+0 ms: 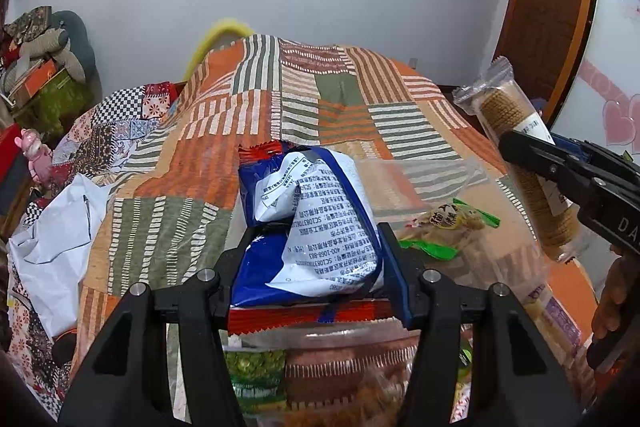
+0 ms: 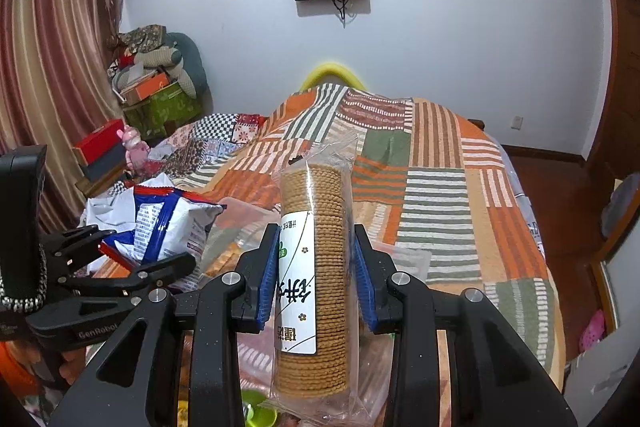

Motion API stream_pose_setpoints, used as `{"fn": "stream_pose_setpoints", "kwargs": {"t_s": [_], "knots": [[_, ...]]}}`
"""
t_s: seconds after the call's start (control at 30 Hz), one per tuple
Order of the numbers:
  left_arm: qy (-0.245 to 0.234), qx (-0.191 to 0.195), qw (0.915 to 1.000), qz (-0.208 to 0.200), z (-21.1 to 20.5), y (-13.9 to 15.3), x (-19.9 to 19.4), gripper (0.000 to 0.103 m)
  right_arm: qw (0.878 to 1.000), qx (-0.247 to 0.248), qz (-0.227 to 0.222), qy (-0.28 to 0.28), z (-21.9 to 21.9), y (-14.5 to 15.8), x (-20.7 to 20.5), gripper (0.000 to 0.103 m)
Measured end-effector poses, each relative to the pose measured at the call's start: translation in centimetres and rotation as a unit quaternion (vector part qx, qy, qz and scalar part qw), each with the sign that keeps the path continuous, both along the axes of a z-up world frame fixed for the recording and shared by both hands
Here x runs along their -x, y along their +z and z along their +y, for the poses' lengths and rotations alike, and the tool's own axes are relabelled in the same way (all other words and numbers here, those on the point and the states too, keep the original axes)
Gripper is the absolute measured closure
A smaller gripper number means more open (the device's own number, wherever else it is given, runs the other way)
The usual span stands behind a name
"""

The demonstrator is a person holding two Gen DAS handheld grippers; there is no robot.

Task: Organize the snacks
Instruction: 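Carry chip bag into the clear box with left gripper while right gripper carries cracker roll in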

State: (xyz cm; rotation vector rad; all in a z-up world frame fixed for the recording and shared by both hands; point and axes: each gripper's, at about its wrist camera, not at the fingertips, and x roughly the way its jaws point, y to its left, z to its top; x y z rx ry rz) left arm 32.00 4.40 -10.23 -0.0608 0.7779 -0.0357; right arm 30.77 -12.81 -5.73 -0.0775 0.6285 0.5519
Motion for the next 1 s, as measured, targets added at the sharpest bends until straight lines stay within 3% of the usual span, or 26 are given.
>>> {"fn": "stream_pose_setpoints", "kwargs": {"t_s": [0.5, 0.7, 1.0], "knots": [[0.002, 0.01, 0.9989, 0.046, -0.2, -2.8, -2.6, 0.048, 0.997, 0.061, 0.045, 0.031, 2.6, -3.0, -2.0, 0.072], [0.004, 0.013, 0.998, 0.062, 0.0, -3.7, -2.8, 0.048, 0.994, 0.063, 0.074, 0.044, 3.1, -3.9, -2.5, 0.072], [0.001, 0.001, 0.9982, 0.06, -0.2, -3.6, -2.1, 0.047, 0.993, 0.071, 0.082, 0.052, 3.4, -3.9, -2.3, 0.069]]}}
